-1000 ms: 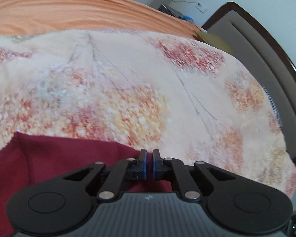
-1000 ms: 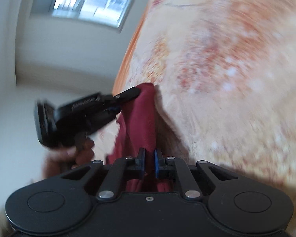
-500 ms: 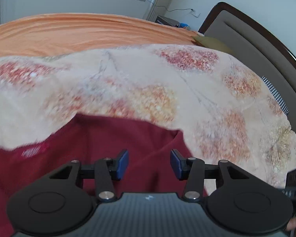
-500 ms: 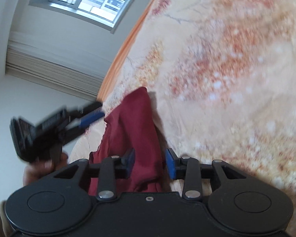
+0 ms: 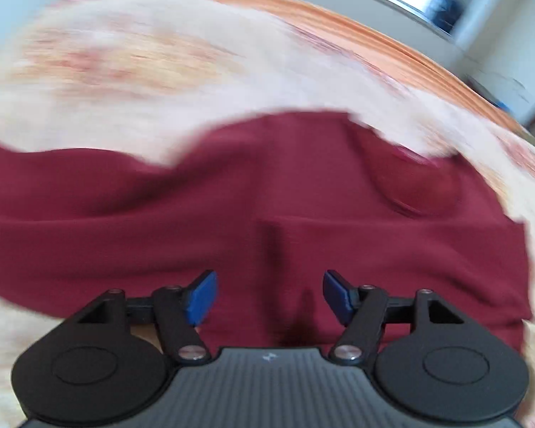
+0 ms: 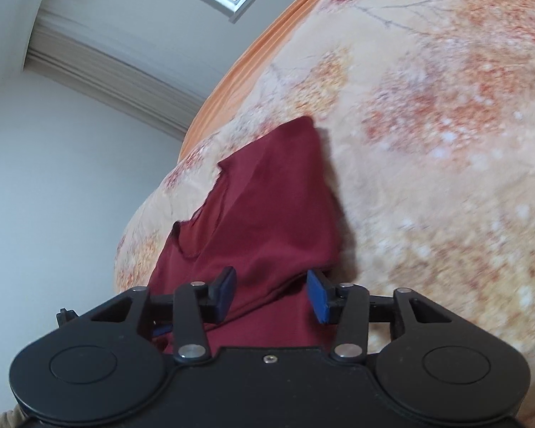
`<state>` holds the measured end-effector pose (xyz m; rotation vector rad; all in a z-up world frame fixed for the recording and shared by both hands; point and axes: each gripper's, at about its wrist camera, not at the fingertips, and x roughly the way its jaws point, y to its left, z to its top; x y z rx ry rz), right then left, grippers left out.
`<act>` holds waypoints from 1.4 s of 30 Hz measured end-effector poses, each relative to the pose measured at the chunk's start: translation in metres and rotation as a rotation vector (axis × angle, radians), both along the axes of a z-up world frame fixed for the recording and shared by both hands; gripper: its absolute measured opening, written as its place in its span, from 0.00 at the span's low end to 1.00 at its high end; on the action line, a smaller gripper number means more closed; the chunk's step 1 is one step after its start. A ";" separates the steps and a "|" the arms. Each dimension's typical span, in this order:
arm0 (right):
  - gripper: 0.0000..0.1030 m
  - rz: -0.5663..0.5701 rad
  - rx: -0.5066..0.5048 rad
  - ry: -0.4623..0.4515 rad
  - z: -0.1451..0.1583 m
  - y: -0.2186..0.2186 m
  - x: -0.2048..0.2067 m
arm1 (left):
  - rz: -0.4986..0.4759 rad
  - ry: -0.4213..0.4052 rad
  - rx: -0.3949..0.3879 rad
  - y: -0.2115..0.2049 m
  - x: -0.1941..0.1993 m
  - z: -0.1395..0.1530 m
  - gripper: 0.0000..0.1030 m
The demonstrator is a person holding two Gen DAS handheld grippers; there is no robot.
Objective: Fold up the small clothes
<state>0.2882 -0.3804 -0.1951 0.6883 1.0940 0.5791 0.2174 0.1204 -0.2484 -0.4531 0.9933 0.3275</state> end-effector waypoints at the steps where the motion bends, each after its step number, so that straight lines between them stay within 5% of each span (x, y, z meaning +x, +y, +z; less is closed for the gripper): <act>1: 0.49 0.009 0.003 0.002 0.004 0.007 -0.003 | 0.038 -0.003 -0.020 0.009 -0.009 0.002 0.69; 5: 0.53 0.055 0.041 -0.006 0.026 0.036 -0.013 | 0.166 -0.030 -0.041 0.034 -0.056 0.024 0.69; 9: 0.56 0.168 0.080 -0.013 0.047 0.068 -0.021 | 0.278 -0.091 -0.026 0.055 -0.114 0.058 0.87; 16: 0.68 0.330 0.036 -0.071 0.080 0.119 -0.034 | 0.395 -0.166 -0.029 0.117 -0.183 0.081 0.97; 21: 0.97 0.315 -0.043 -0.133 0.102 0.154 -0.055 | 0.400 -0.224 -0.098 0.178 -0.197 0.056 0.97; 31: 0.97 0.225 -0.119 -0.087 0.100 0.255 -0.091 | 0.480 -0.226 -0.136 0.303 -0.182 -0.004 0.92; 39: 0.96 0.266 -0.154 -0.119 0.113 0.303 -0.097 | 0.707 -0.370 -0.327 0.359 -0.195 -0.041 0.87; 42: 0.94 0.272 -0.161 -0.112 0.110 0.308 -0.095 | 0.739 -0.397 -0.349 0.362 -0.199 -0.047 0.74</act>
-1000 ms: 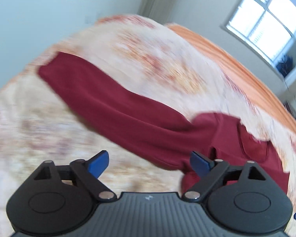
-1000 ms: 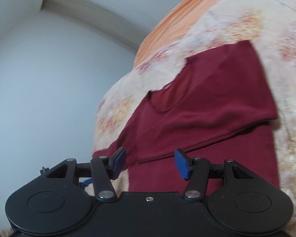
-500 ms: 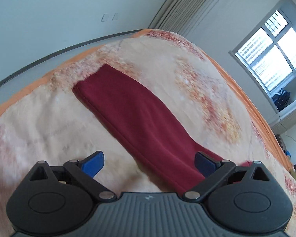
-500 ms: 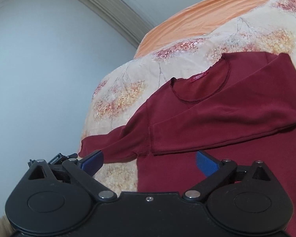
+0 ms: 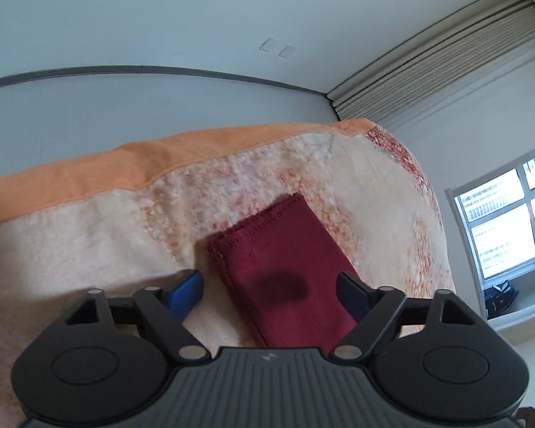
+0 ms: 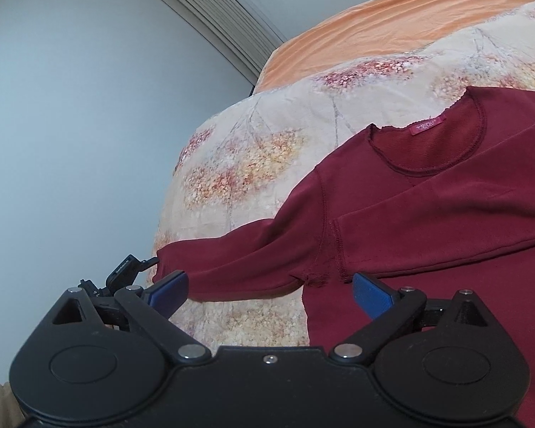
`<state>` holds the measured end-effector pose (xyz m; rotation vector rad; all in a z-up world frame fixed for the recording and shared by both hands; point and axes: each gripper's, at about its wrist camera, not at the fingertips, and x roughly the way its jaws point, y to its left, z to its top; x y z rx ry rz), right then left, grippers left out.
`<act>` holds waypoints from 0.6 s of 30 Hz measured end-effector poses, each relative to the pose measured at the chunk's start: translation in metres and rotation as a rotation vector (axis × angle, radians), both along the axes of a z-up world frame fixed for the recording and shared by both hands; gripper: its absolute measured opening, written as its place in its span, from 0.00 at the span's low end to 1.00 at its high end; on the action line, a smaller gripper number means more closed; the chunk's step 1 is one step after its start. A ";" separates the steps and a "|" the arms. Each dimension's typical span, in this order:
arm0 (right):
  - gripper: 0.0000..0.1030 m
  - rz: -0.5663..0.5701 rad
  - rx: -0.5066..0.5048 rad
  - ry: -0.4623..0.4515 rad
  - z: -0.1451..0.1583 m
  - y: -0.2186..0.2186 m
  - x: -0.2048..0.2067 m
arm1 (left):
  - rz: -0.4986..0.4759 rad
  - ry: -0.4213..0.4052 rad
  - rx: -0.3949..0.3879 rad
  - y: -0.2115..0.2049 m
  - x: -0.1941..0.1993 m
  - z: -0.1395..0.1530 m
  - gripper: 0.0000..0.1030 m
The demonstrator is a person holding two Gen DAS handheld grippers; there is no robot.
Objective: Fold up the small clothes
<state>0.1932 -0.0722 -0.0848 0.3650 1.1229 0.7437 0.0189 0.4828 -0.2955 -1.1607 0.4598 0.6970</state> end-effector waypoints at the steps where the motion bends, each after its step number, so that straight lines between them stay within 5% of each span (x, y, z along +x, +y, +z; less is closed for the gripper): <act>1: 0.94 0.000 -0.001 0.003 -0.001 0.002 0.001 | -0.006 0.001 0.002 0.001 0.001 -0.001 0.56; 3: 0.94 -0.001 0.001 0.003 -0.002 0.004 0.001 | -0.026 0.019 -0.002 0.003 0.003 -0.002 0.30; 7: 0.93 0.001 0.011 0.006 -0.003 0.007 0.000 | -0.035 0.026 0.013 0.004 0.004 0.005 0.12; 9: 0.93 0.003 0.017 0.006 -0.002 0.006 0.001 | -0.080 0.047 0.110 -0.007 0.012 0.029 0.08; 14: 0.93 -0.025 0.039 0.009 -0.003 -0.007 0.005 | -0.469 -0.007 0.469 -0.101 0.064 0.115 0.08; 18: 0.93 -0.061 0.057 0.039 -0.014 -0.020 0.013 | -0.782 0.022 0.611 -0.200 0.104 0.119 0.08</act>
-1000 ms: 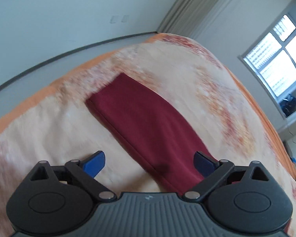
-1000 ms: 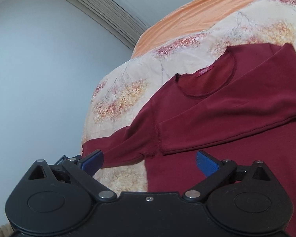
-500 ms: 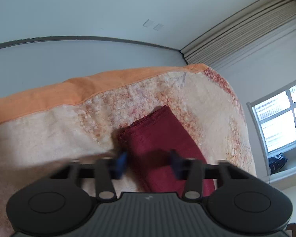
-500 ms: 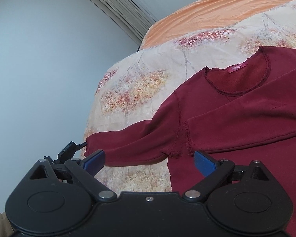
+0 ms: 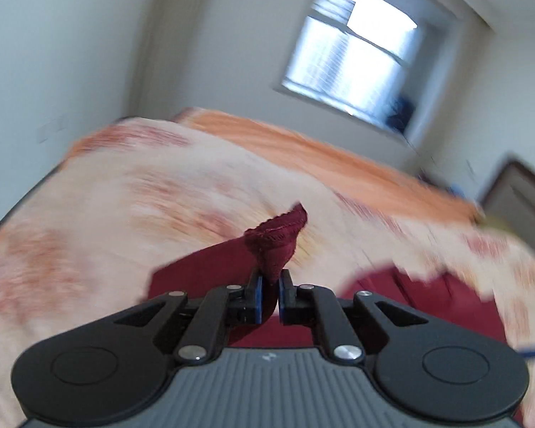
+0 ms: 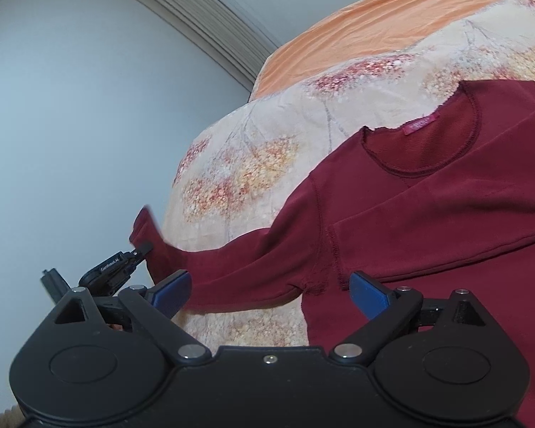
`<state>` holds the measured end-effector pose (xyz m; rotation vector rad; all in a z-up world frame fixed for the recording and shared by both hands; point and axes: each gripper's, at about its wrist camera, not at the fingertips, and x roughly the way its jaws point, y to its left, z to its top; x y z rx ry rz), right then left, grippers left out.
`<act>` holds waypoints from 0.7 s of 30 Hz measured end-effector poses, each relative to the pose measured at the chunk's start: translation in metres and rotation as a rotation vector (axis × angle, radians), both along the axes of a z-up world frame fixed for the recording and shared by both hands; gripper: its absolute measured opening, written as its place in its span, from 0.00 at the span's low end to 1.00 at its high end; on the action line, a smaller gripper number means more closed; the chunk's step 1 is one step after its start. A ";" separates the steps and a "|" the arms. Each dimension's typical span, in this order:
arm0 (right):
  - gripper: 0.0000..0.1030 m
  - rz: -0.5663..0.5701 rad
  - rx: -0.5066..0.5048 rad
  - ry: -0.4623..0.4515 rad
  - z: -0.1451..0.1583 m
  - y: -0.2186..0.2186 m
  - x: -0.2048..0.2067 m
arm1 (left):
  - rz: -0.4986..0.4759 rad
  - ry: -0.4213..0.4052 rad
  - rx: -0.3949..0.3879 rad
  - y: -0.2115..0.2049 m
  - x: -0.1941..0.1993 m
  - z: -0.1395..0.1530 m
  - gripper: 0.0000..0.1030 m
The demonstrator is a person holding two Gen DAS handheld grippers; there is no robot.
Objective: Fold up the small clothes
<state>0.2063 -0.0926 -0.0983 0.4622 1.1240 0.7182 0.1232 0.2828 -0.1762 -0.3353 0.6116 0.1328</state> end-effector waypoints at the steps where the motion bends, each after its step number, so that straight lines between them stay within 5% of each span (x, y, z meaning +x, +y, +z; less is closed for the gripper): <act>1: 0.93 -0.010 0.005 0.012 -0.003 -0.002 0.002 | -0.041 0.034 0.030 -0.019 0.008 -0.009 0.09; 4: 0.93 -0.033 0.014 0.065 -0.017 -0.005 0.013 | -0.125 0.166 0.165 -0.061 0.024 -0.042 0.09; 6: 0.94 -0.037 0.021 0.090 -0.024 -0.002 0.019 | -0.153 0.185 0.198 -0.074 0.019 -0.049 0.13; 8: 0.94 -0.022 0.036 0.100 -0.029 0.007 0.024 | -0.167 0.165 0.203 -0.079 0.004 -0.044 0.29; 10: 0.94 0.000 0.065 0.109 -0.034 0.022 0.027 | -0.165 0.146 0.212 -0.082 -0.016 -0.037 0.76; 11: 0.94 0.011 0.077 0.119 -0.038 0.030 0.028 | -0.158 0.133 0.221 -0.081 -0.027 -0.034 0.81; 18: 0.82 0.059 0.096 0.246 -0.089 0.098 0.029 | -0.100 0.200 0.181 -0.058 -0.076 -0.030 0.82; 21: 0.76 0.091 0.066 0.217 -0.099 0.121 0.027 | -0.065 0.231 0.165 -0.045 -0.094 -0.036 0.82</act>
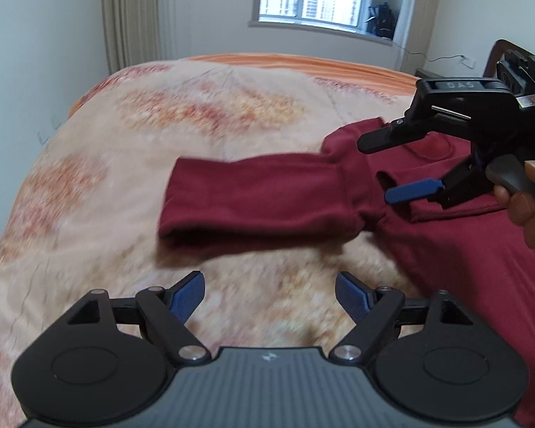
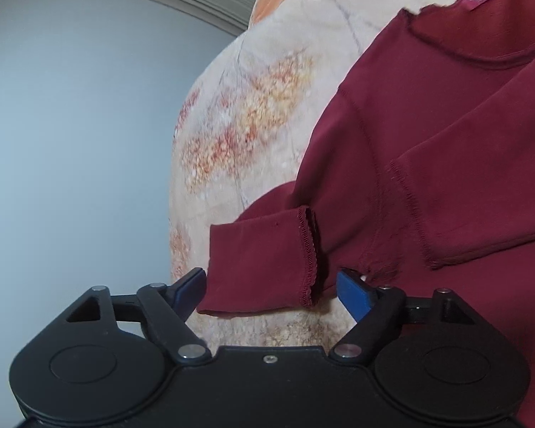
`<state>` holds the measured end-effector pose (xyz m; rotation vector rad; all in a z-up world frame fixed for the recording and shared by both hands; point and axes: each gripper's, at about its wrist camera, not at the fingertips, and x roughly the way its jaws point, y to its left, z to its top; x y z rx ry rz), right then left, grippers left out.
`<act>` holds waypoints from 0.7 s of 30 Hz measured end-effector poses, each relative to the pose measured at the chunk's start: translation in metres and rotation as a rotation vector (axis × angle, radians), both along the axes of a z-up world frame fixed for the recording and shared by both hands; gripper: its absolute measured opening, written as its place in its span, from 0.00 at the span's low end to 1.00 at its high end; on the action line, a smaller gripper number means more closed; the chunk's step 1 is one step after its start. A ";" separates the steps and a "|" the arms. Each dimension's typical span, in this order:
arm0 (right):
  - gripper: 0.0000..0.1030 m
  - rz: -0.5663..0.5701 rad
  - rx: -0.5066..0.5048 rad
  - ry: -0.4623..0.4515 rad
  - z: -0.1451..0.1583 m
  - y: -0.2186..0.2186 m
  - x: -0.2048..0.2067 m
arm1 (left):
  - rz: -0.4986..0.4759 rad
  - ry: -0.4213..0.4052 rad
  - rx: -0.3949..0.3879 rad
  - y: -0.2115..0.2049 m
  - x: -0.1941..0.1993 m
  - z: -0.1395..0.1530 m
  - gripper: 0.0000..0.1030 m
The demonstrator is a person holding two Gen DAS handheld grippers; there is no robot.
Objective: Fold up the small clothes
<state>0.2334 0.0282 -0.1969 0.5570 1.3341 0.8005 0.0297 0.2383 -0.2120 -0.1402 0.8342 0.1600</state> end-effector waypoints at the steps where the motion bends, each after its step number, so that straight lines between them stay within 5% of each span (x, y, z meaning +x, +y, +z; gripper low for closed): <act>1: 0.73 0.019 -0.020 -0.028 -0.002 0.008 0.000 | 0.009 0.008 -0.001 0.004 -0.005 -0.002 0.82; 7: 0.52 0.101 -0.112 -0.120 -0.017 0.037 0.001 | 0.047 0.027 -0.008 0.022 -0.018 -0.008 0.82; 14: 0.50 0.062 -0.104 -0.054 -0.037 0.038 0.010 | 0.050 0.029 -0.021 0.022 -0.009 -0.009 0.82; 17: 0.11 0.076 -0.039 -0.018 -0.038 0.033 0.013 | 0.046 0.018 -0.015 0.019 -0.003 -0.004 0.82; 21: 0.03 0.093 0.054 -0.048 -0.012 0.012 0.018 | 0.041 -0.003 -0.009 0.013 0.007 0.006 0.82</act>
